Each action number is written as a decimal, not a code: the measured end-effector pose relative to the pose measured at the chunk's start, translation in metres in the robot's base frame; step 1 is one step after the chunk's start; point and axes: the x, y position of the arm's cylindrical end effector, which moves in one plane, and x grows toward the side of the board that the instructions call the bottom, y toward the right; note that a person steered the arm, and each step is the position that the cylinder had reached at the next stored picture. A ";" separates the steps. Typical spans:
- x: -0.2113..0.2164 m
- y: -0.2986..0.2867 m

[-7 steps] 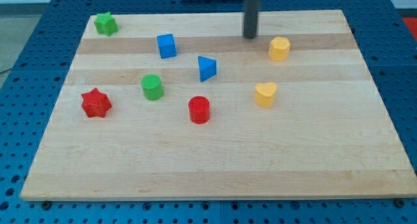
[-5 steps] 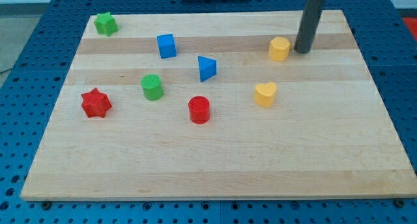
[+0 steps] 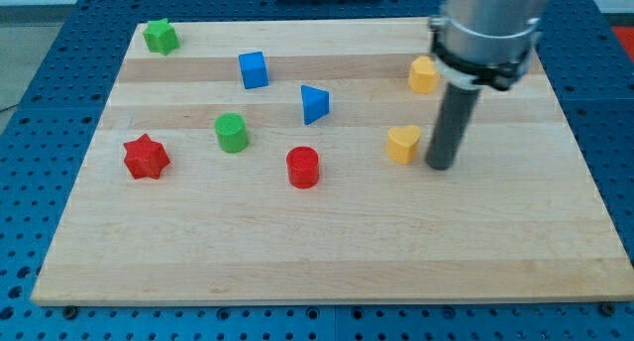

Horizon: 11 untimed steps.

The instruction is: Slide the heart to the top center

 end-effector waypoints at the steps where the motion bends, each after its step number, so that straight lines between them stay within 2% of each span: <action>1: -0.060 -0.040; 2: -0.099 -0.059; 4: -0.029 -0.055; 5: -0.029 -0.090; 6: -0.051 -0.106; 8: -0.091 -0.100; 10: -0.083 -0.102; 11: -0.116 -0.099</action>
